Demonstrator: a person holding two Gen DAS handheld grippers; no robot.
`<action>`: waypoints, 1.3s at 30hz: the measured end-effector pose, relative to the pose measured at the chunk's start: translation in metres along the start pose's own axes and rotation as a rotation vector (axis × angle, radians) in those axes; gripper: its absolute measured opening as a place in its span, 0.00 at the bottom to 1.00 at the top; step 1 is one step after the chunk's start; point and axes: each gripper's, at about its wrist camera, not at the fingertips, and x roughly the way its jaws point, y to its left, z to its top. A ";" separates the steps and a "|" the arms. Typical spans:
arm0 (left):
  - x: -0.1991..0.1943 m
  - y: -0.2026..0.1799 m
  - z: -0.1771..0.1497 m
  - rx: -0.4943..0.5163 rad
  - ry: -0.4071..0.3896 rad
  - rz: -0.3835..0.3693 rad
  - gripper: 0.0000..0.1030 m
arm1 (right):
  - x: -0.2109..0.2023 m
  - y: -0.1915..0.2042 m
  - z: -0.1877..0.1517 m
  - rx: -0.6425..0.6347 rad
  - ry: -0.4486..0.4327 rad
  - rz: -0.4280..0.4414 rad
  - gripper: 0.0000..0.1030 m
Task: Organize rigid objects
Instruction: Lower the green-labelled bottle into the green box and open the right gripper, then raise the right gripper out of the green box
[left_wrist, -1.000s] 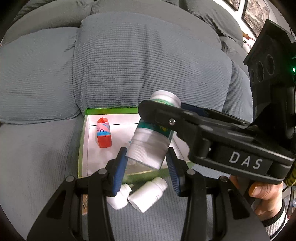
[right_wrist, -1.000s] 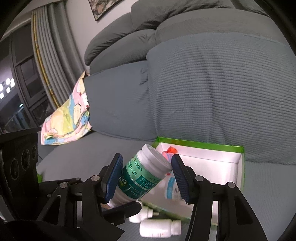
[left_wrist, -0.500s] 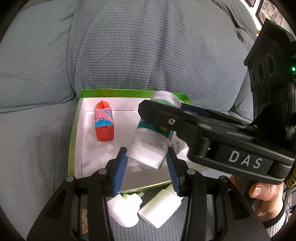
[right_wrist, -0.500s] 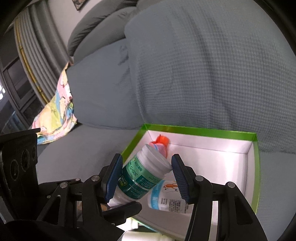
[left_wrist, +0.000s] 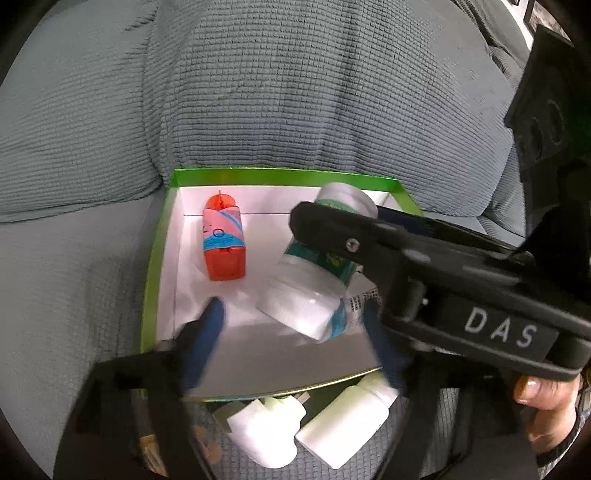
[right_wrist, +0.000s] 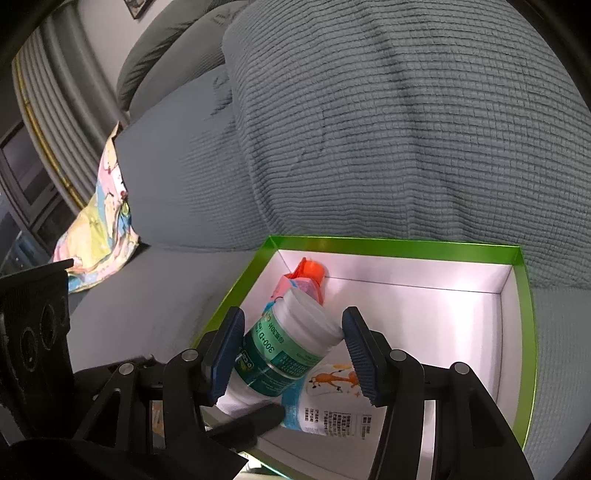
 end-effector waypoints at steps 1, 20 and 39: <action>-0.002 -0.001 -0.001 0.005 -0.003 0.008 0.83 | -0.001 0.001 0.000 -0.010 -0.002 -0.007 0.56; -0.080 -0.026 -0.036 0.046 -0.130 0.126 0.98 | -0.114 -0.005 -0.042 -0.032 -0.160 -0.075 0.72; -0.123 -0.045 -0.096 0.001 -0.152 0.149 0.98 | -0.179 0.026 -0.123 -0.115 -0.167 -0.194 0.84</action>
